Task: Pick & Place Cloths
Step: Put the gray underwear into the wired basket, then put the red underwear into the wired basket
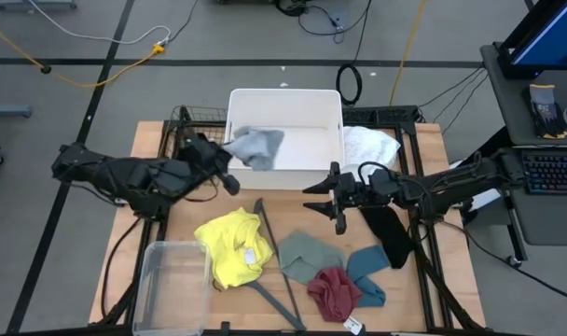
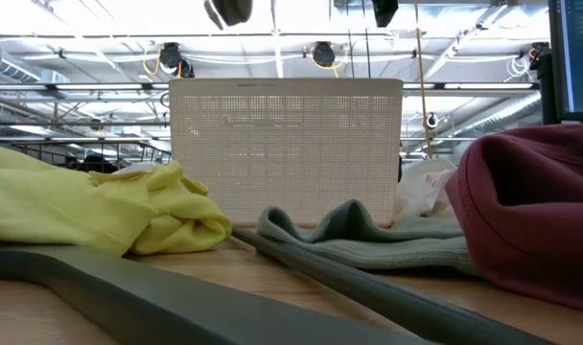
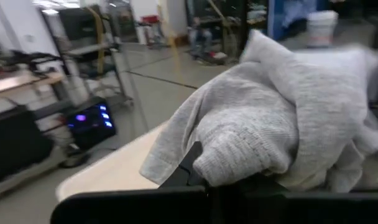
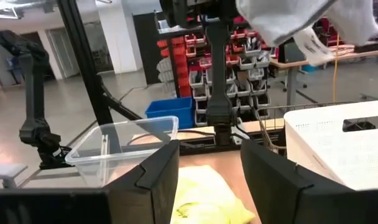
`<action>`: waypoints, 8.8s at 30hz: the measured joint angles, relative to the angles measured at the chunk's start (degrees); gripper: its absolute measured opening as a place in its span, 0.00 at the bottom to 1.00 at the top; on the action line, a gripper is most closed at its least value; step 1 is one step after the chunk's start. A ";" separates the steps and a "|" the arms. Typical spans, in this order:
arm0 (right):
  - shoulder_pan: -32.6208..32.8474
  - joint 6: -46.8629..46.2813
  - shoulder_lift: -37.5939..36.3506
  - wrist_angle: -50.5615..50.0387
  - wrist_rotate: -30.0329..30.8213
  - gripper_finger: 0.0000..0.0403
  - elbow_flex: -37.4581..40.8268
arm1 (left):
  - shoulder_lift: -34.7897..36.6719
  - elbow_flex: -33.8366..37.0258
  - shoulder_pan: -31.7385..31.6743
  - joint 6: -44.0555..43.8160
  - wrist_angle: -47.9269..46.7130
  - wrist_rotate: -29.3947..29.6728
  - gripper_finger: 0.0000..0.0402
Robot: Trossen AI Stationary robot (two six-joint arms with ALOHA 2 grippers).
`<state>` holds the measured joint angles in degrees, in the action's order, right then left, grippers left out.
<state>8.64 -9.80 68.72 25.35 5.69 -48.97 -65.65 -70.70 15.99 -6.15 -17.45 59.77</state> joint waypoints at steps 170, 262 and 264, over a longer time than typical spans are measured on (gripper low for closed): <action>0.13 -0.02 -17.83 -21.32 -11.80 0.00 0.02 | -4.41 17.77 -70.97 -28.81 -53.55 -65.92 0.62; 14.10 -21.87 -10.42 -79.86 -12.06 0.24 0.00 | 27.67 17.70 -26.82 -19.49 -2.53 -59.19 0.62; 14.10 -20.08 -9.90 -79.32 -12.12 0.24 0.00 | 27.67 17.70 -26.82 -19.50 -3.35 -59.19 0.62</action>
<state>22.74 -29.89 58.82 -53.96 -6.43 -48.97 -37.98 -52.99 -10.83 -25.65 -20.80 0.58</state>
